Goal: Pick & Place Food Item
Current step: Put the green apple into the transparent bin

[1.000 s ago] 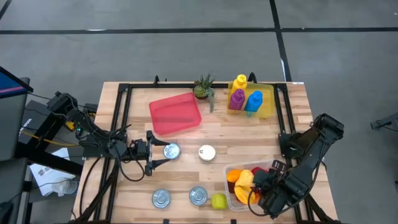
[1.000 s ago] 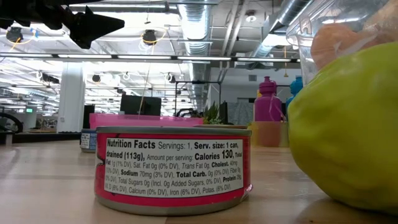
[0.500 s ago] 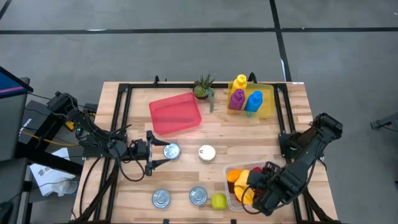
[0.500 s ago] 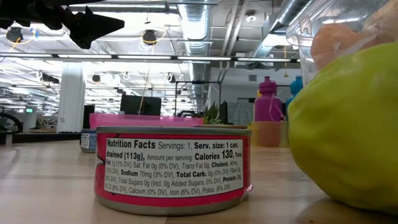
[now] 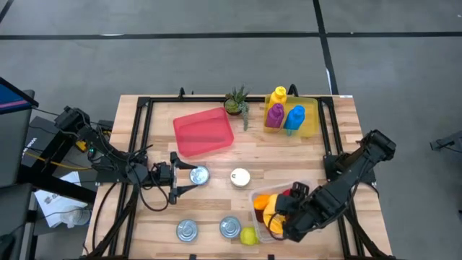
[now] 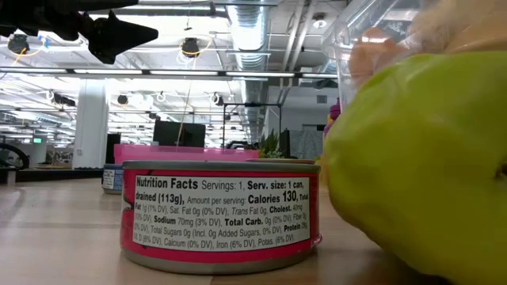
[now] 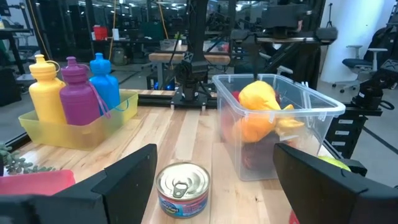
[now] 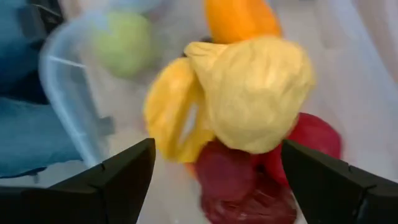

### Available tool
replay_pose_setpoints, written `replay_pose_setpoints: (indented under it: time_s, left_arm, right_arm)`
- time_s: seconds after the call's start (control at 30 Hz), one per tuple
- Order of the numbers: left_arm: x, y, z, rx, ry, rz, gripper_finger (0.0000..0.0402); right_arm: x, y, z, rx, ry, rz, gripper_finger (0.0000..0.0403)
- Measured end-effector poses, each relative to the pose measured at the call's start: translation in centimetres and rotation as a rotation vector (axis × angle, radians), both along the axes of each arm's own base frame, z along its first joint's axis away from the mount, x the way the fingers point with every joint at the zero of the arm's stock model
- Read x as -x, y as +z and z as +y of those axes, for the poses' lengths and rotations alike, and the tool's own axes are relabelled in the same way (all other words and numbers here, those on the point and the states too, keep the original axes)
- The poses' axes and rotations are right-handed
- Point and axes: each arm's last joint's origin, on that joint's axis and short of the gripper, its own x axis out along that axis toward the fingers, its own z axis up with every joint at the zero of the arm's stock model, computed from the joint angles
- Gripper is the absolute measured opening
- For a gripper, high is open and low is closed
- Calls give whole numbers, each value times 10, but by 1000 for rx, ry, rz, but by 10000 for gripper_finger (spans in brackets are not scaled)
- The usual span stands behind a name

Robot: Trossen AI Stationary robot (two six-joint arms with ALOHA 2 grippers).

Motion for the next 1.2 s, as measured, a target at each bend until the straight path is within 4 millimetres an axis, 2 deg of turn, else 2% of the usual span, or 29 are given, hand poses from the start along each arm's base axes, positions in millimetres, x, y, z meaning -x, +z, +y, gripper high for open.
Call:
replay_pose_setpoints:
  time_s: [0.1, 0.23, 0.43, 0.57, 0.87, 1.03, 1.2]
  left_arm:
    - [0, 0, 0, 0, 0, 1, 314]
    - [0, 0, 0, 4, -11, -2, 314]
    - [-11, 9, -14, 21, -148, 8, 314]
    - [-33, 7, -39, -42, -213, 95, 314]
    - [-101, -18, -110, -204, -299, 338, 314]
    - [-125, -19, -130, -223, -298, 368, 330]
    - [-146, -19, -142, -233, -297, 399, 359]
  right_arm:
    - [2, 1, -4, 52, -9, 8, 332]
    - [3, 11, -7, 121, -26, -31, 332]
    - [3, 33, -13, 241, -58, -146, 332]
    - [4, 36, -14, 279, -61, -177, 332]
    - [6, 36, -11, 293, -71, -196, 332]
    - [12, 36, -7, 293, -64, -193, 332]
    - [21, 36, -2, 300, -55, -183, 332]
